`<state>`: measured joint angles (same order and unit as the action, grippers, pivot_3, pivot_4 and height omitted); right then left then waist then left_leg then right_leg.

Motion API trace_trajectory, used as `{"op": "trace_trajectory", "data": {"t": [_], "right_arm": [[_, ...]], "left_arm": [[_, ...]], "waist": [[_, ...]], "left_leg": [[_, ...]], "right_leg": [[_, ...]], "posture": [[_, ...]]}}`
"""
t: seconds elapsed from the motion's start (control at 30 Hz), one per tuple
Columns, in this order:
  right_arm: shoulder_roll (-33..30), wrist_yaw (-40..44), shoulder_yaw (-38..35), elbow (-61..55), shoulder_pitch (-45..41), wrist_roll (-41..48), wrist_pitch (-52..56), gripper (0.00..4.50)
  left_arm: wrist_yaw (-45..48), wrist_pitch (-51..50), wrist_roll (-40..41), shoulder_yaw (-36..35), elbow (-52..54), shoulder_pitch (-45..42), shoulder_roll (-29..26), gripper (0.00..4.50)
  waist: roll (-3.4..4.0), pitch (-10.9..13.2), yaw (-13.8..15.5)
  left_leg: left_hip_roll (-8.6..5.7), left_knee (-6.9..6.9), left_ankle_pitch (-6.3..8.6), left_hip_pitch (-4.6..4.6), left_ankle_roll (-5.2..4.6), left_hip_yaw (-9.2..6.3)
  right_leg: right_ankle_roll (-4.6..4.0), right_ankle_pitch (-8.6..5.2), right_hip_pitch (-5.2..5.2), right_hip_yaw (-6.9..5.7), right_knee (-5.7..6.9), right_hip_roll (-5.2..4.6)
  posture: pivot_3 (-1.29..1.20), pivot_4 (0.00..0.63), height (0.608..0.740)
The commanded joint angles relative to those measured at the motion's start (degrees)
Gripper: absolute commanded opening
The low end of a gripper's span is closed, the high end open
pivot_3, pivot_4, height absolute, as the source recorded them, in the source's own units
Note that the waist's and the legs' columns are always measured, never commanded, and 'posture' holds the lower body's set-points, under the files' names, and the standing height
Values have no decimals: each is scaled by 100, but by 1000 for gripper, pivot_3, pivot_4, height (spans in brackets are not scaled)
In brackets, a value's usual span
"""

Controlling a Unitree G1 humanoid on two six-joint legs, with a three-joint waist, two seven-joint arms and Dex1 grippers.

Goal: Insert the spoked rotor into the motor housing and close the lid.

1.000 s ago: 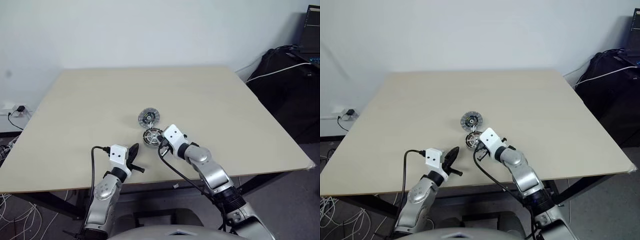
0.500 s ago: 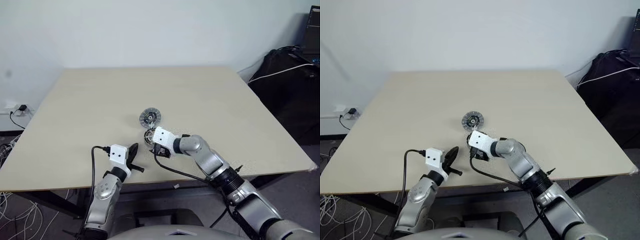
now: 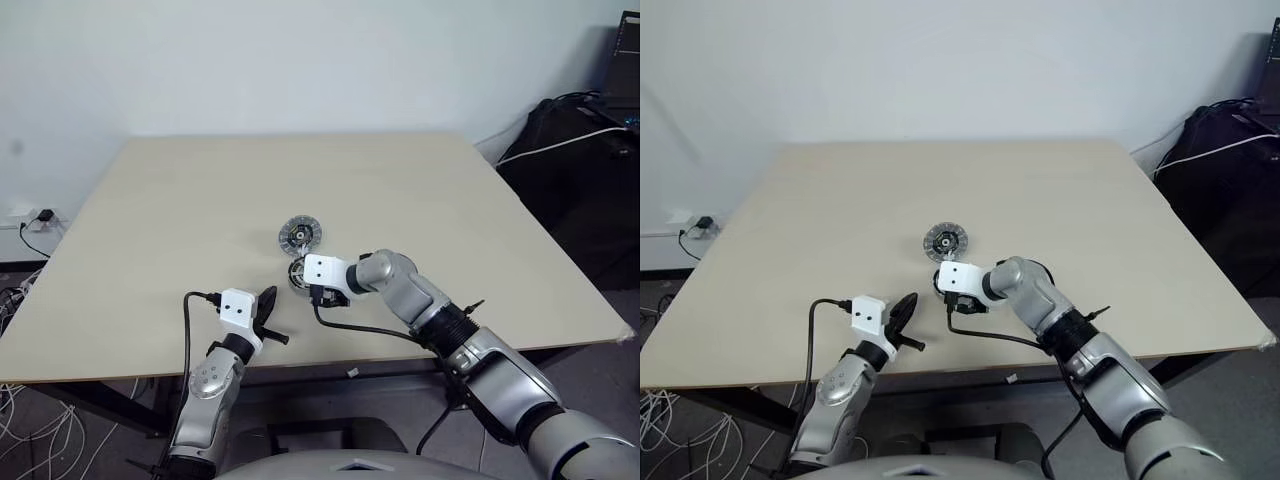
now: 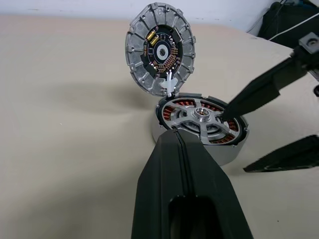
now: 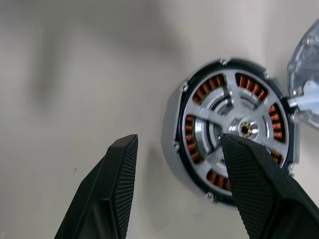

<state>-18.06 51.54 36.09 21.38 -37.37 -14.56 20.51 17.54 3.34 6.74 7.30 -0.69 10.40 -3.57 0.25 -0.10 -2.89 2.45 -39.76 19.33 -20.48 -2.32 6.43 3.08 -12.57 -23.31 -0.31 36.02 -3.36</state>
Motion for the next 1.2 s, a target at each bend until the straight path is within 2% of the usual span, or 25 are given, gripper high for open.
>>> {"op": "trace_trajectory", "data": {"t": [0.03, 0.7, 0.8, 1.03, 1.2], "right_arm": [[8, 102, -22, 105, -225, -118, -213, 2845], [188, 459, 98, 763, -528, -540, -749, 2845], [214, 463, 81, 806, -543, -565, -780, 2271], [203, 435, 37, 823, -534, -588, -831, 128], [162, 443, 34, 752, -473, -601, -835, 128]], "left_arm": [[-5, 79, 10, 11, 119, -66, 31, 0], [-23, 11, 34, 26, 171, -37, 107, 0], [-24, 9, 40, 21, 175, -32, 110, 0], [-16, 12, 43, 19, 168, -26, 106, 0], [10, 8, 44, 27, 140, -49, 96, 0]], "waist": [[0, 0, -1], [1, 0, -55], [1, 0, -57], [2, 0, -58], [2, 0, -55]], "left_leg": [[0, 0, 0, 0, 0, 0], [0, -1, -3, 0, 5, -2], [0, -1, -3, 0, 5, -2], [0, -1, -3, 0, 5, -4], [0, -2, -4, 0, 8, -4]], "right_leg": [[0, 0, 1, 0, 0, 0], [1, 1, 2, -5, 1, 0], [1, 1, 2, -5, 1, 0], [1, 1, 4, -8, 0, 0], [0, 2, 4, -8, 1, 0]], "posture": [[0, 0, 740], [0, 0, 740], [0, 0, 740], [0, 0, 740], [0, 0, 740]]}}
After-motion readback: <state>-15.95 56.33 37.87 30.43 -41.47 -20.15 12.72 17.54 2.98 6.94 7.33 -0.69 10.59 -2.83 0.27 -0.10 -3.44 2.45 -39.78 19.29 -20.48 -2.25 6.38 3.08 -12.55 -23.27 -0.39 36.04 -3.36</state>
